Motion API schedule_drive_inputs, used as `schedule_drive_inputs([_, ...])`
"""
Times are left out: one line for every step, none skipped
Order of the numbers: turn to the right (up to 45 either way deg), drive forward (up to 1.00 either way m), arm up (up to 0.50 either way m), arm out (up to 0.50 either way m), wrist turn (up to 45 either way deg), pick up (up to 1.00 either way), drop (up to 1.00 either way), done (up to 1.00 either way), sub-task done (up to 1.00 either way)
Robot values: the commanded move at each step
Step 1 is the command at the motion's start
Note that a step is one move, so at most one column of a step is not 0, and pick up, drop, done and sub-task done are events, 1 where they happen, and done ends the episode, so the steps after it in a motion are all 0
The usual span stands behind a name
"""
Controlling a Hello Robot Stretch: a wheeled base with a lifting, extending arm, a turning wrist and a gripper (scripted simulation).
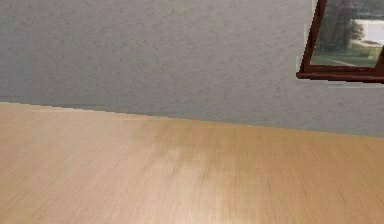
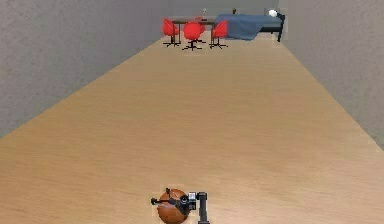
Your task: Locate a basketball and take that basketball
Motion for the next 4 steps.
schedule_drive_inputs([0.0, 0.00, 0.00, 0.00, 18.0, 0.00, 0.00, 0.00, 0.00])
schedule_drive_inputs([0.0, 0.00, -0.30, 0.00, 0.0, 0.00, 0.00, 0.00, 0.00])
schedule_drive_inputs([0.0, 0.00, 0.00, 0.00, 0.0, 1.00, 0.00, 0.00, 0.00])
schedule_drive_inputs([0.0, 0.00, 0.10, 0.00, 0.0, 0.00, 0.00, 0.00, 0.00])
